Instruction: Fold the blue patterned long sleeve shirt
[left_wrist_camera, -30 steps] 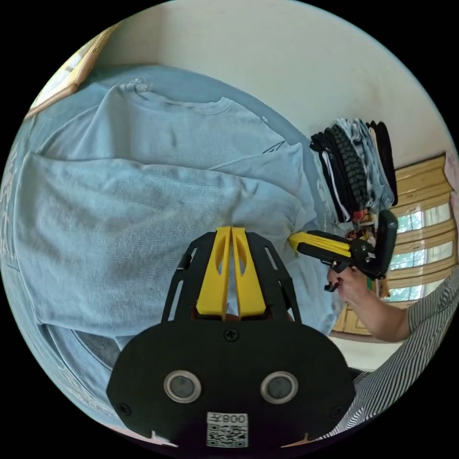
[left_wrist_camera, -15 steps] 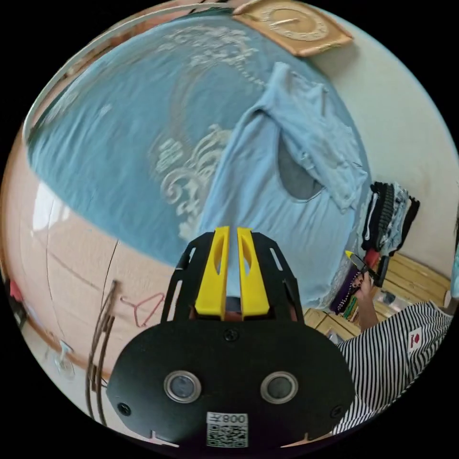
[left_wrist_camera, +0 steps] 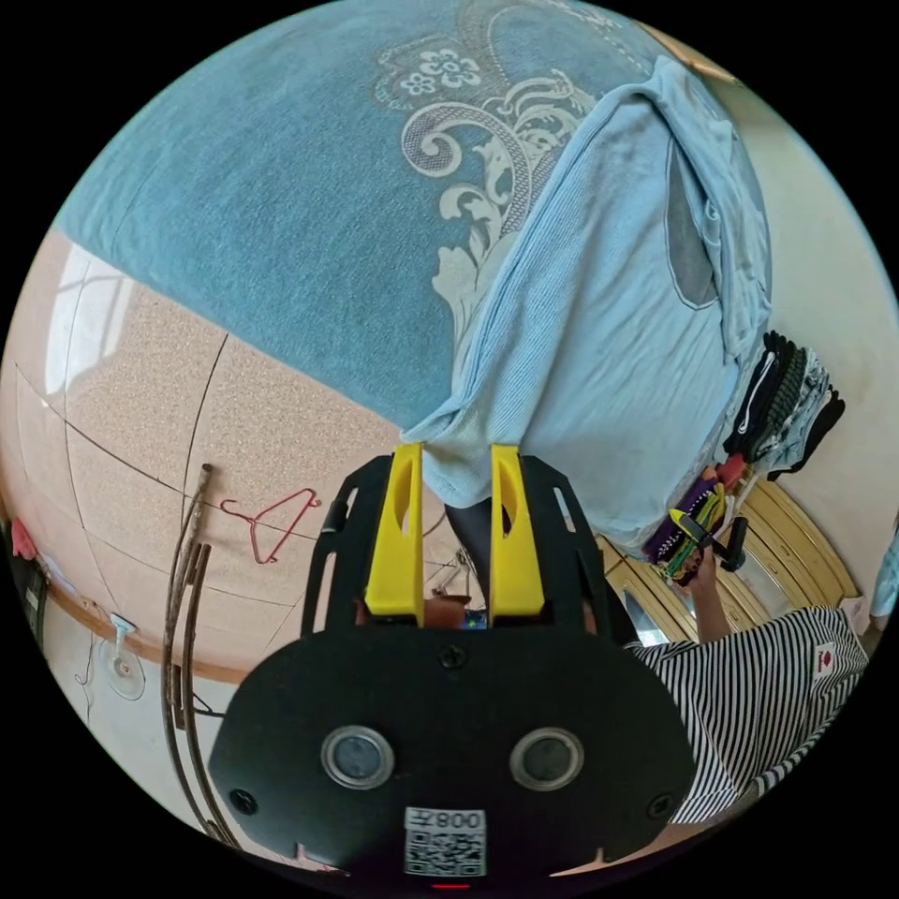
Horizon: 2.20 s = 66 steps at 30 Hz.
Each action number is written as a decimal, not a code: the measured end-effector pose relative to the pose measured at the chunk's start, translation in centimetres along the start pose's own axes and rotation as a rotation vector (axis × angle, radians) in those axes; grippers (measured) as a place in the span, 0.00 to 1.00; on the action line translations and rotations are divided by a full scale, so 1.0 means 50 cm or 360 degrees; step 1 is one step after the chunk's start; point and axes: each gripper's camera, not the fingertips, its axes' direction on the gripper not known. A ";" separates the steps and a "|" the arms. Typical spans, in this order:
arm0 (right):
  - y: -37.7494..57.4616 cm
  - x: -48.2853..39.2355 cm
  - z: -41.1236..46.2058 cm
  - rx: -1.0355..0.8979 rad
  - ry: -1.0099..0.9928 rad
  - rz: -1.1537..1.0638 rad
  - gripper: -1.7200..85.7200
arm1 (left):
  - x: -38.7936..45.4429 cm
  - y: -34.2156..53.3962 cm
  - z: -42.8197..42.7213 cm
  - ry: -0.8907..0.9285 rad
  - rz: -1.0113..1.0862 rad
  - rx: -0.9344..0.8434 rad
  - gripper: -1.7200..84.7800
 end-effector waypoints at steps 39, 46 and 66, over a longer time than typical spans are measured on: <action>-0.198 0.258 0.107 0.0048 -0.0514 0.0134 0.03 | -0.290 -0.001 -0.093 0.0594 0.0018 0.0175 0.05; -0.287 0.272 0.017 0.0231 -0.0727 0.0087 0.03 | -0.261 -0.038 -0.173 0.0845 0.0075 0.0376 0.05; -0.881 0.039 -0.436 0.0772 -0.0515 -0.0429 0.03 | 0.085 -0.467 -0.541 0.0962 0.0561 0.0873 0.05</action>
